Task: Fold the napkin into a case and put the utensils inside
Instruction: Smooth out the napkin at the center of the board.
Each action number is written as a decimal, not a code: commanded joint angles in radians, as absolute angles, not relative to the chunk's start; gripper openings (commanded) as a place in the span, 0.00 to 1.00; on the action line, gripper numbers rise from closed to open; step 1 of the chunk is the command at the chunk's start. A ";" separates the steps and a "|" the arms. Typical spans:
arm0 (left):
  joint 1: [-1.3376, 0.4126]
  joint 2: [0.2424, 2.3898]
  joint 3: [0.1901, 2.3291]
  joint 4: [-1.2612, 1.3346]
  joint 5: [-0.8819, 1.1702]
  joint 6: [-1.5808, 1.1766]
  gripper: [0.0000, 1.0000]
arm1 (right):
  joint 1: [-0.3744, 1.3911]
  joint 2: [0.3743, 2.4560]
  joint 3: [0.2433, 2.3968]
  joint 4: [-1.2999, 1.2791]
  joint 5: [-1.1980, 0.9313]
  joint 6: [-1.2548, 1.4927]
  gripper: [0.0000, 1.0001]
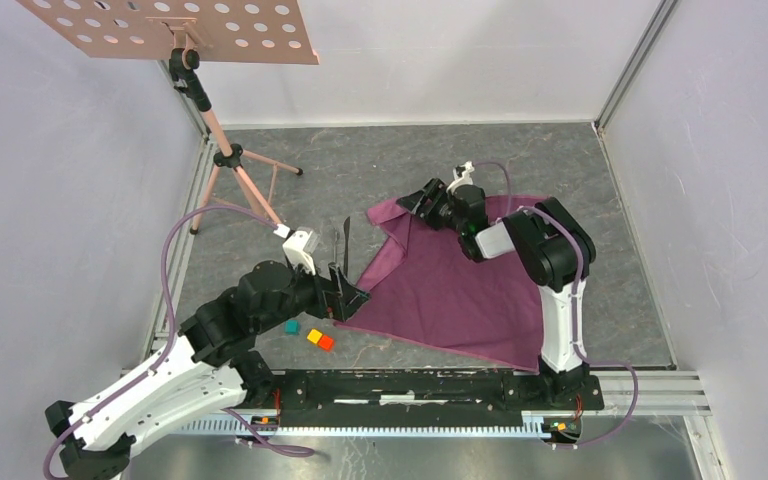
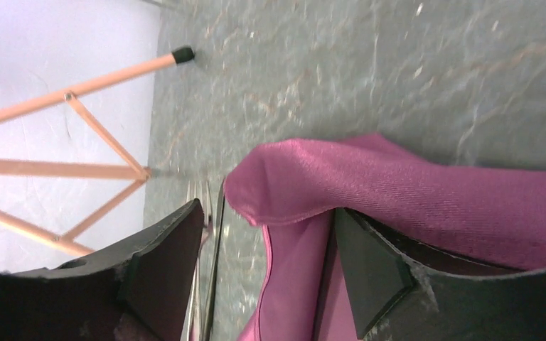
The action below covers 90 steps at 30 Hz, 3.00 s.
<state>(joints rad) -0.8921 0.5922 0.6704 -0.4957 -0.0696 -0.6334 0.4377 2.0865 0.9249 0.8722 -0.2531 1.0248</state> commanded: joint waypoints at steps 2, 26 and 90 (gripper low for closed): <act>-0.890 0.581 0.681 -0.504 -0.076 -0.646 0.99 | 0.392 2.196 1.098 0.943 -0.262 1.053 0.72; -0.891 1.106 0.683 -0.189 0.187 -0.664 1.00 | 0.258 1.661 1.190 -0.197 -0.259 0.390 0.93; -0.851 1.641 0.971 0.099 0.520 -0.754 1.00 | 0.026 1.806 1.486 -0.394 -0.030 0.324 0.93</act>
